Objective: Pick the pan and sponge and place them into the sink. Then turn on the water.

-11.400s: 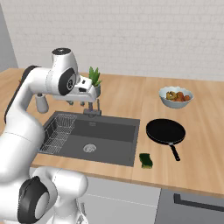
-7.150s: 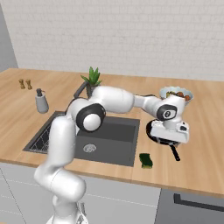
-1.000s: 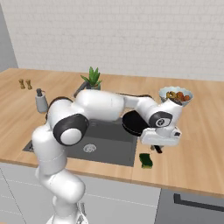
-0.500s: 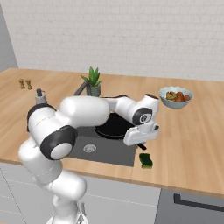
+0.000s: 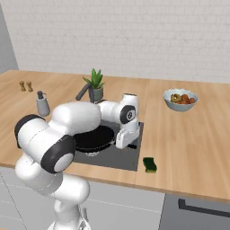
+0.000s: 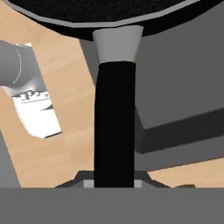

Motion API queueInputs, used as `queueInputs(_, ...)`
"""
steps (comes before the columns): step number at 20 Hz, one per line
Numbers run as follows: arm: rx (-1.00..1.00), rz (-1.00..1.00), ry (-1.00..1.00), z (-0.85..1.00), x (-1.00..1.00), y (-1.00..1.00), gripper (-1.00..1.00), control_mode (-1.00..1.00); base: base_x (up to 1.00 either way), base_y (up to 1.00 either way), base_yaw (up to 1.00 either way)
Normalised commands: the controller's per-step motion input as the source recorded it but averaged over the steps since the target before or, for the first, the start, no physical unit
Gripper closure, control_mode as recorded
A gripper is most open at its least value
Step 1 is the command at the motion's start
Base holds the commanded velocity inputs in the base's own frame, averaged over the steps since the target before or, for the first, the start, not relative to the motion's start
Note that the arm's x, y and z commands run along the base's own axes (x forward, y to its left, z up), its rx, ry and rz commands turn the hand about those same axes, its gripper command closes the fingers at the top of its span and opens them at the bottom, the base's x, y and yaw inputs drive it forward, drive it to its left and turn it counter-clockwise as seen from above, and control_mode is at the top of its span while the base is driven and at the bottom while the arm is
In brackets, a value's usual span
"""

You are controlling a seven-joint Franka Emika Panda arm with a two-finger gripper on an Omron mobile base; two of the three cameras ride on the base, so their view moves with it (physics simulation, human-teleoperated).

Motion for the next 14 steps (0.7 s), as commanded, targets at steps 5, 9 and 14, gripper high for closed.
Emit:
queueInputs(5, 0.00, 0.24, -0.02, 0.00, 0.05, 0.10, 1.00, -1.00, 0.00, 0.00, 0.00)
queueInputs(9, 0.02, 0.06, -0.10, 0.00, 0.17, 0.00, 1.00, -1.00, 0.00, 0.00, 0.00)
queueInputs(14, 0.00, 0.00, -0.05, 0.00, 0.22, 0.08, 1.00, -1.00, 0.00, 0.00, 0.00)
